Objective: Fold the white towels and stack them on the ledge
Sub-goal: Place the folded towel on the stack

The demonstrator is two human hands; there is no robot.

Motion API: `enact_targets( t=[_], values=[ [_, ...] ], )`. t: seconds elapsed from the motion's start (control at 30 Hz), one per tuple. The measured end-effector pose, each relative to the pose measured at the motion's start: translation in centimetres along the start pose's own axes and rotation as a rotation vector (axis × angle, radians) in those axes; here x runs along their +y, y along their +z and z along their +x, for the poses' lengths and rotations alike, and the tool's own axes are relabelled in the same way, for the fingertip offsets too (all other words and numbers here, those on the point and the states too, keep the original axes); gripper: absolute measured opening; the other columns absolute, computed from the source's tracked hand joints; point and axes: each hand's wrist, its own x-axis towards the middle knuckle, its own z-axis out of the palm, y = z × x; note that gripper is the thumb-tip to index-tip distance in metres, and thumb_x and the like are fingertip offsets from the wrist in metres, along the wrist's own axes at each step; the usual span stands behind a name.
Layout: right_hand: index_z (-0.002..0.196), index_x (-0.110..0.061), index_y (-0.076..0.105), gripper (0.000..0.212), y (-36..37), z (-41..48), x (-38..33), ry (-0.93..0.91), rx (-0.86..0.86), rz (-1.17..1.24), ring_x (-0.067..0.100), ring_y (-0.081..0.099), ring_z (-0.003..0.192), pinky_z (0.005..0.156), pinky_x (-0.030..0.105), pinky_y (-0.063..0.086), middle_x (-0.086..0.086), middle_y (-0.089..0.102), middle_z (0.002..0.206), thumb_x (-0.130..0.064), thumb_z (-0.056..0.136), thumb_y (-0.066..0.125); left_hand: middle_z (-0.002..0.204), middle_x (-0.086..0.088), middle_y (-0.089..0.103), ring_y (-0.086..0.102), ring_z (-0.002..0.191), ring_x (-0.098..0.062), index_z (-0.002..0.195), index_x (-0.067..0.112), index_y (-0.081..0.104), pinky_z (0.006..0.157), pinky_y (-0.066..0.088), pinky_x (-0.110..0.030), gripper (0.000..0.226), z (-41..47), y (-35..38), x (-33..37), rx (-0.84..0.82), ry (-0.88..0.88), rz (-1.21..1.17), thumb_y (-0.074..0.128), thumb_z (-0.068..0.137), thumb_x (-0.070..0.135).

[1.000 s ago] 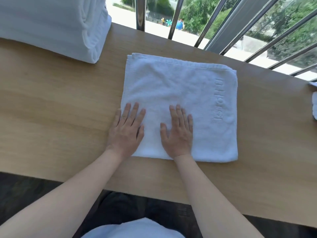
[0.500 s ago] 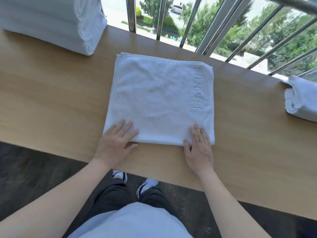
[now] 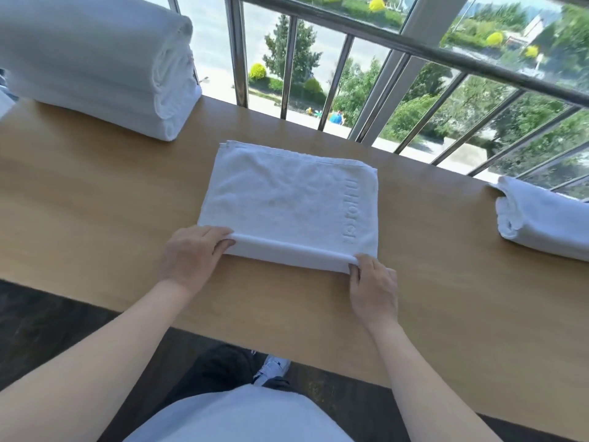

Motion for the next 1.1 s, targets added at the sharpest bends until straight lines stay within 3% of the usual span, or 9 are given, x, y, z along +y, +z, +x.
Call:
enact_targets(
  t=[0.13, 0.3, 0.53, 0.63, 0.77, 0.87, 0.93, 1.03, 1.1],
  values=[
    [0.109, -0.007, 0.064, 0.016, -0.9, 4.8, -1.2, 0.003, 0.087, 0.005, 0.04, 0.06, 0.088, 0.08, 0.045, 0.045, 0.013, 0.067, 0.1, -0.005, 0.094, 0.058, 0.087, -0.001, 0.076, 0.069, 0.075, -0.028, 0.093, 0.018, 0.077, 0.068, 0.049, -0.035, 0.041, 4.6, -0.3, -0.9, 0.074, -0.024, -0.025, 0.06, 0.09, 0.055],
    [0.12, -0.009, 0.06, 0.038, -1.5, 11.5, -2.9, 0.034, 0.059, -0.215, 0.034, 0.055, 0.103, 0.087, 0.038, 0.025, 0.012, 0.063, 0.11, -0.004, 0.084, 0.046, 0.08, 0.003, 0.073, 0.068, 0.066, -0.023, 0.089, 0.022, 0.078, 0.054, 0.045, -0.027, 0.041, 11.0, -0.4, -2.1, 0.12, 0.019, -0.03, 0.056, 0.086, 0.056],
    [0.123, -0.015, 0.059, 0.045, -0.9, 21.2, -5.0, 0.109, 0.011, -0.328, 0.031, 0.052, 0.106, 0.086, 0.038, 0.024, 0.009, 0.061, 0.111, -0.002, 0.082, 0.045, 0.084, 0.005, 0.069, 0.067, 0.069, -0.024, 0.096, 0.029, 0.077, 0.053, 0.044, -0.028, 0.026, 20.7, 2.9, -5.3, -0.028, 0.052, -0.078, 0.068, 0.087, 0.051],
    [0.117, -0.019, 0.058, 0.038, 0.7, 24.1, -5.4, 0.183, -0.084, -0.357, 0.029, 0.049, 0.111, 0.087, 0.038, 0.025, 0.006, 0.06, 0.115, -0.004, 0.084, 0.046, 0.089, 0.008, 0.07, 0.068, 0.079, -0.021, 0.099, 0.031, 0.077, 0.062, 0.053, -0.038, 0.026, 23.2, 5.4, -6.9, -0.137, 0.019, -0.119, 0.066, 0.089, 0.052],
    [0.12, -0.019, 0.055, 0.037, 2.6, 25.7, -5.6, 0.288, -0.146, -0.371, 0.029, 0.045, 0.117, 0.096, 0.04, 0.028, 0.006, 0.055, 0.124, -0.005, 0.086, 0.047, 0.091, -0.001, 0.073, 0.068, 0.086, -0.029, 0.094, 0.021, 0.078, 0.068, 0.052, -0.039, 0.021, 25.0, 8.0, -7.5, -0.213, 0.015, -0.165, 0.072, 0.088, 0.039],
    [0.137, -0.014, 0.047, 0.048, 3.9, 24.4, -6.7, 0.296, -0.045, -0.398, 0.032, 0.032, 0.137, 0.114, 0.046, 0.019, 0.011, 0.043, 0.143, -0.007, 0.09, 0.051, 0.101, -0.005, 0.074, 0.065, 0.097, -0.033, 0.102, 0.015, 0.076, 0.081, 0.045, -0.041, 0.022, 24.4, 8.6, -6.6, -0.078, 0.054, -0.085, 0.067, 0.094, 0.033],
    [0.139, -0.01, 0.049, 0.048, 5.3, 22.4, -8.7, 0.151, 0.046, -0.272, 0.034, 0.03, 0.141, 0.117, 0.049, 0.016, 0.014, 0.043, 0.147, -0.01, 0.091, 0.054, 0.121, -0.004, 0.07, 0.061, 0.115, -0.029, 0.115, 0.015, 0.071, 0.093, 0.04, -0.043, 0.029, 22.9, 8.6, -4.2, -0.01, 0.043, -0.11, 0.054, 0.099, 0.033],
    [0.148, -0.021, 0.044, 0.048, 7.8, 19.7, -12.0, -0.072, -0.109, -0.124, 0.026, 0.025, 0.149, 0.121, 0.05, 0.012, 0.005, 0.035, 0.158, -0.028, 0.101, 0.041, 0.151, -0.007, 0.048, 0.04, 0.143, -0.026, 0.138, 0.015, 0.057, 0.111, 0.028, -0.04, 0.046, 19.7, 9.0, 0.7, -0.177, 0.017, -0.243, 0.038, 0.1, 0.034],
    [0.155, -0.032, 0.029, 0.054, 9.2, 19.1, -12.8, -0.076, -0.254, -0.123, 0.019, 0.007, 0.154, 0.123, 0.049, 0.003, -0.003, 0.018, 0.165, -0.039, 0.102, 0.028, 0.164, -0.005, 0.022, 0.01, 0.153, -0.021, 0.154, 0.019, 0.034, 0.123, 0.007, -0.039, 0.054, 18.1, 9.7, 2.1, -0.369, 0.006, -0.207, 0.029, 0.103, 0.036]
  ],
)
